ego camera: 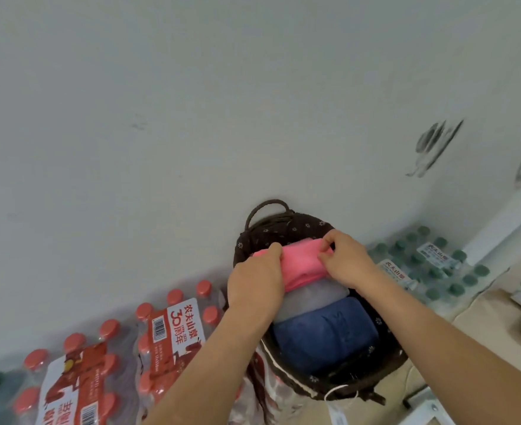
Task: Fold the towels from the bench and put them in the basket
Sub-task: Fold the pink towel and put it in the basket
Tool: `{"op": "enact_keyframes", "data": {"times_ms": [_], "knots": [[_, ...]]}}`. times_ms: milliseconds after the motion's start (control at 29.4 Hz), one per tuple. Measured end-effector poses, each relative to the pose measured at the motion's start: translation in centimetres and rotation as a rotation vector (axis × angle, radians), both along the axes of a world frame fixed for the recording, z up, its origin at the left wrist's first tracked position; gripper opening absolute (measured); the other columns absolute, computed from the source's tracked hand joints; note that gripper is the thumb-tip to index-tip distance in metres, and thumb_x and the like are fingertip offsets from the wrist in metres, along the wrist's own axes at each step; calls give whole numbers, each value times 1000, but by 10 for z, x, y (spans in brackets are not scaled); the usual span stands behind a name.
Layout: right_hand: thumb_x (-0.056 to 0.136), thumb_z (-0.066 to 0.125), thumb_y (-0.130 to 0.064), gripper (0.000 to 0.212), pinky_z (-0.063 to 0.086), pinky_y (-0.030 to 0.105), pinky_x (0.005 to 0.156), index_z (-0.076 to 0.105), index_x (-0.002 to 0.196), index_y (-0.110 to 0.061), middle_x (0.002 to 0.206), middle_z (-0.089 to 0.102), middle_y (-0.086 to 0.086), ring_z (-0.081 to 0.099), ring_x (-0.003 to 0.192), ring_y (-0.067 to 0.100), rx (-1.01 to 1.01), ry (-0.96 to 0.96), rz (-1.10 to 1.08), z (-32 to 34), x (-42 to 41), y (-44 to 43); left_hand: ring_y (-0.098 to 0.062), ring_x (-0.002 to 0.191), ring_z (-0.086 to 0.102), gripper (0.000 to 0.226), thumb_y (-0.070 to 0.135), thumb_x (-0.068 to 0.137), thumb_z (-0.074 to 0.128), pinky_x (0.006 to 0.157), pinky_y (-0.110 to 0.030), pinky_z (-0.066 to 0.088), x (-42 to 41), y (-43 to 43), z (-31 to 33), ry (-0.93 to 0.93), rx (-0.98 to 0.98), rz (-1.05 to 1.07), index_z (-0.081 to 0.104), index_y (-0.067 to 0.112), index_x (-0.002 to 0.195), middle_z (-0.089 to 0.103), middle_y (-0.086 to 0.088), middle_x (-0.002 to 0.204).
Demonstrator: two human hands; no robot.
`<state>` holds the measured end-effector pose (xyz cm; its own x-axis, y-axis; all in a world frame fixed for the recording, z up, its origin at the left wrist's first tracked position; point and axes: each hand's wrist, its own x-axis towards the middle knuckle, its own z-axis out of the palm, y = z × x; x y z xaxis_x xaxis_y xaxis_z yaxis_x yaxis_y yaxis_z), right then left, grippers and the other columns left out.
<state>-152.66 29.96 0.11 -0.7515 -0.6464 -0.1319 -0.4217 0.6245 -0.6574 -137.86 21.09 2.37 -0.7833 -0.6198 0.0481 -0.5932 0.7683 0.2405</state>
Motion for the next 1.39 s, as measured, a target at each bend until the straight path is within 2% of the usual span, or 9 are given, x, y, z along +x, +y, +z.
{"op": "enact_keyframes", "data": {"times_ms": [136,306,374,476,578,680,952,1156,1394], "knots": [[91,50,-17,9,43,33,71,54,98,-14,97,63,5,58,89,26,150,235,141,-3,5,1,-34,85,64,30,8,92,36,58,-35,36,-1,1,-6,-143,-84,1,45,23,117,66,-9,97],[88,48,-11,19,35,32,61,53,105,-17,106,44,6,45,97,24,201,633,344,6,13,3,-29,102,52,28,15,93,43,65,-35,34,-3,1,-6,-167,-200,23,48,25,118,56,-9,108],[83,51,-8,20,35,33,60,55,102,-15,99,45,5,44,86,21,123,642,525,4,12,3,-28,100,48,30,16,89,50,68,-34,35,-2,-3,-9,-64,-259,-86,50,25,118,49,-8,108],[87,52,-19,10,33,33,59,60,94,-18,90,48,2,45,71,19,54,559,614,-1,5,5,-25,104,50,36,16,87,54,69,-34,43,0,-9,-14,-48,-128,-320,50,31,120,49,-2,110],[90,57,-40,20,42,30,70,65,95,-22,95,50,-5,52,78,15,71,423,552,-1,-1,10,-20,106,52,29,34,92,48,79,-34,50,0,-17,-15,-52,-3,-315,59,43,118,56,4,111],[85,66,-41,22,38,26,71,64,97,-23,98,46,-8,48,83,11,83,384,513,-3,1,11,-18,96,56,29,53,91,46,73,-32,49,-4,-15,-19,-92,-36,-303,65,41,111,58,6,99],[83,66,-33,22,45,36,79,63,99,-18,102,47,0,48,92,21,110,383,502,-13,8,8,-27,102,59,29,33,93,50,73,-37,45,-17,-4,-22,-153,-34,-273,50,36,121,56,-2,113],[88,61,-39,18,45,31,76,70,88,-23,88,56,-6,56,84,14,101,355,451,-1,-5,5,-25,92,64,21,38,88,57,74,-33,49,-18,-18,-8,-143,45,-187,65,25,102,69,-2,100],[90,57,-38,19,46,35,79,60,96,-21,95,50,-4,48,90,18,178,440,451,-5,5,9,-32,98,61,32,17,93,48,66,-37,40,-21,0,-17,-243,-50,-189,43,14,124,57,-8,112]]}}
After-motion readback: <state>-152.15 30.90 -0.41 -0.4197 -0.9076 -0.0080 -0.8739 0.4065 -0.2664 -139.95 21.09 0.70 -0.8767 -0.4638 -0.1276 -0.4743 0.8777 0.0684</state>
